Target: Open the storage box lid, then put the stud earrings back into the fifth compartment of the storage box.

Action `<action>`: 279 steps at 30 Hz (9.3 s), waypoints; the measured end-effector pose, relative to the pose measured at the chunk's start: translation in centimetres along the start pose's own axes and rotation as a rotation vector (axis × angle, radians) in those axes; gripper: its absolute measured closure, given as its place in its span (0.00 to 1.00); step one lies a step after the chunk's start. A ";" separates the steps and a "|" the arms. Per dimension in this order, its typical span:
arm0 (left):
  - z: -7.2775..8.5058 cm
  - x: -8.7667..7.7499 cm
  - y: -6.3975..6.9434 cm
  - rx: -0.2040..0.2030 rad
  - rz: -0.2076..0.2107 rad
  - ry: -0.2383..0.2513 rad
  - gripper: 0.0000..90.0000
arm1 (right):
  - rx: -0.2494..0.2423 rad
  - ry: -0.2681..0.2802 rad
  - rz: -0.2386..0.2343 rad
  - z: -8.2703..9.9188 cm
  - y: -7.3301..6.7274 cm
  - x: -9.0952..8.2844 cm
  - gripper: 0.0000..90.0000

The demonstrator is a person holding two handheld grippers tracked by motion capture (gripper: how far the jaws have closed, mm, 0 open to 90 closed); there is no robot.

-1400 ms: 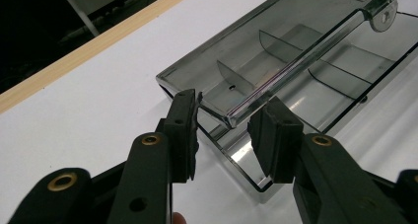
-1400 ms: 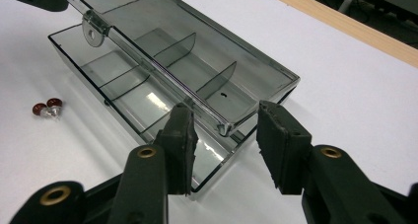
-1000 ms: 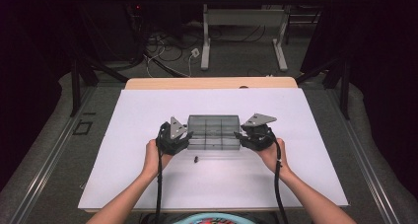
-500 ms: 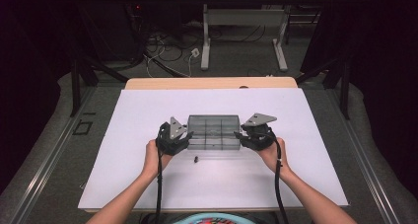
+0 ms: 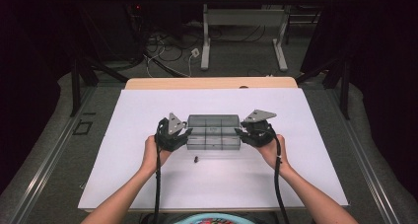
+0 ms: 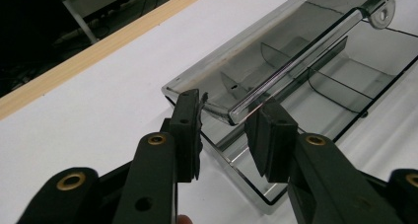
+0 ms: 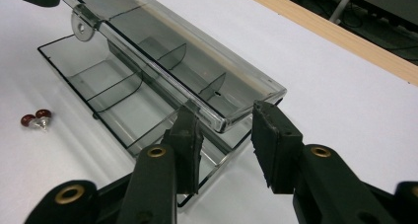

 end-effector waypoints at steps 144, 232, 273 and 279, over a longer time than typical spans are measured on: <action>3.7 -2.7 3.1 -0.009 0.151 -0.097 0.21 | 0.029 -0.206 -0.217 5.6 -0.6 -2.8 0.03; 4.1 -1.9 5.3 0.084 0.328 -0.125 0.89 | -0.017 -0.226 -0.254 5.8 -1.0 -2.5 0.04; 1.0 -2.9 3.2 0.087 0.270 -0.085 0.89 | -0.010 -0.213 -0.246 5.6 -1.0 -2.6 0.04; 0.3 -2.4 2.8 0.089 0.265 -0.073 0.89 | -0.014 -0.214 -0.244 5.5 -1.0 -2.5 0.04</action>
Point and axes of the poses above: each handheld gripper's, and its own axes: x roughly forward along the jaws, z roughly out of its underside, y roughly to its right, the point moved 4 cm from there along x, roughly forward along the jaws, and after that the axes turned 5 degrees about x, right-handed, at the moved point
